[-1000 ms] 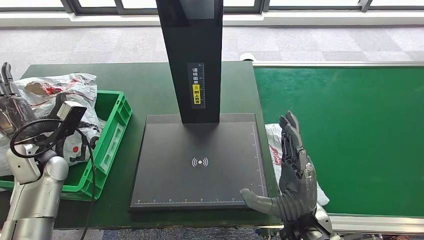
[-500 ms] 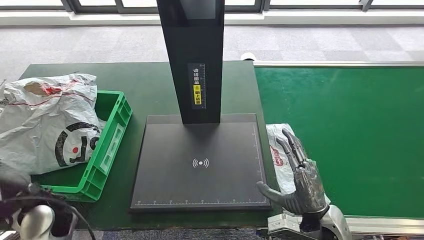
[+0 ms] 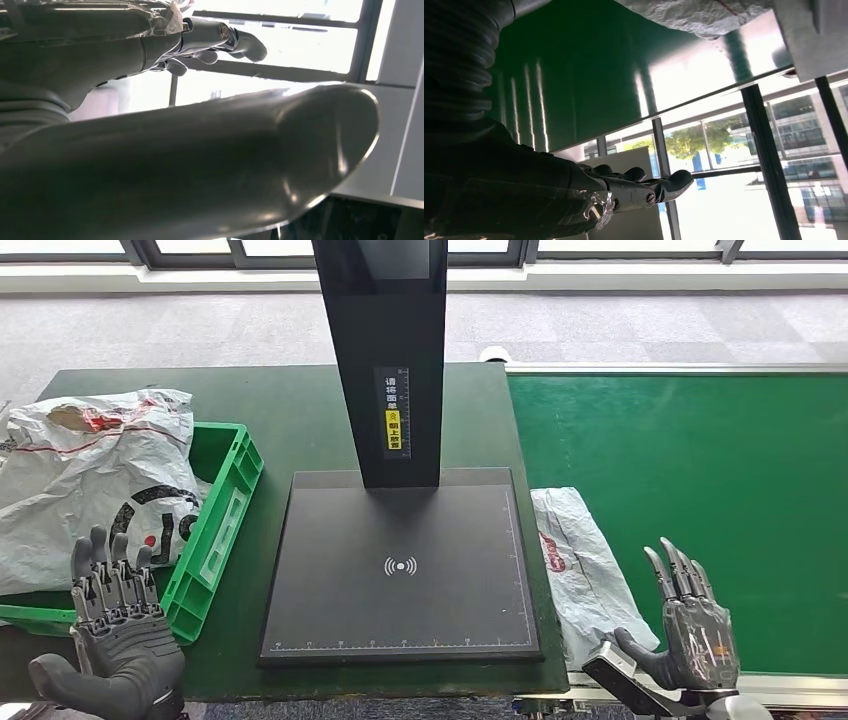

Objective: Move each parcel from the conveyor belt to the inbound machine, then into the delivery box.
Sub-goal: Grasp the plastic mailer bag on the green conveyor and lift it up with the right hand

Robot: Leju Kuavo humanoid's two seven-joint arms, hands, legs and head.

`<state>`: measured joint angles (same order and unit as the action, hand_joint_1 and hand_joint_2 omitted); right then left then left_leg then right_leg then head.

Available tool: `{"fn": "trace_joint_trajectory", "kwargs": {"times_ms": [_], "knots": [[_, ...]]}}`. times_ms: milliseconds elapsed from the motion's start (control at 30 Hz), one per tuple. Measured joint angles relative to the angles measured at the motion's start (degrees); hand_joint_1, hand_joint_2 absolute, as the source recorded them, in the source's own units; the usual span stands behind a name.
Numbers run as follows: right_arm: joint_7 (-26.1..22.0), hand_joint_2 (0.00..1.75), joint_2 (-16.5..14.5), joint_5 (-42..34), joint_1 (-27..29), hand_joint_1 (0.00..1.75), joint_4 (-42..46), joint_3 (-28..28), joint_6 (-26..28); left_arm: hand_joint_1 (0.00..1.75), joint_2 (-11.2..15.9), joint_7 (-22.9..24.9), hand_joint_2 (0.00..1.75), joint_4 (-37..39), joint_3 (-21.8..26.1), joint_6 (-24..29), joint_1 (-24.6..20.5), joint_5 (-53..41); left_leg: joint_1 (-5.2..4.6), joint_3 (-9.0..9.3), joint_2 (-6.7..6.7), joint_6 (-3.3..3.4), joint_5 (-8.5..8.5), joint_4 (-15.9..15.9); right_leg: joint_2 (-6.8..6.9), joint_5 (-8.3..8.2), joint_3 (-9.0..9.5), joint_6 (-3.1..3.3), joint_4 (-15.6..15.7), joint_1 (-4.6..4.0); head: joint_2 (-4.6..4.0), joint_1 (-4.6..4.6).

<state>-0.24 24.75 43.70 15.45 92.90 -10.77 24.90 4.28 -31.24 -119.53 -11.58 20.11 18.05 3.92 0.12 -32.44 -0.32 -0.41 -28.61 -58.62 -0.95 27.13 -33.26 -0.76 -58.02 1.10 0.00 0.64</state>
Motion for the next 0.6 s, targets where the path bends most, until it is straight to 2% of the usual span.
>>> {"fn": "trace_joint_trajectory", "kwargs": {"times_ms": [333,467,600], "knots": [[1.0,1.75,-0.5,1.3,0.2,0.00,-7.9,3.4,-2.7,0.00,0.0,0.1,0.00,1.4,-1.3,-3.0,0.4,0.9,0.01,0.38,0.00,0.00,0.08,0.0,0.01,-0.01,0.04,0.02,0.0,-0.01,0.00,-0.01],[1.1,1.75,-1.0,1.3,0.0,0.00,-9.5,3.9,-6.2,0.00,0.0,0.9,0.00,1.9,-1.5,-4.0,0.0,0.2,0.00,0.37,-0.01,0.01,0.07,0.0,0.02,-0.01,0.04,0.02,0.0,0.00,0.00,-0.01],[-1.1,1.75,-1.7,-0.6,-1.6,0.00,-12.9,4.5,-9.5,0.00,-0.1,1.7,0.00,3.1,-1.8,-4.7,-1.4,-0.8,0.00,0.40,0.00,0.01,0.08,0.0,0.01,-0.02,0.06,0.02,0.0,0.00,0.00,-0.01]]}}
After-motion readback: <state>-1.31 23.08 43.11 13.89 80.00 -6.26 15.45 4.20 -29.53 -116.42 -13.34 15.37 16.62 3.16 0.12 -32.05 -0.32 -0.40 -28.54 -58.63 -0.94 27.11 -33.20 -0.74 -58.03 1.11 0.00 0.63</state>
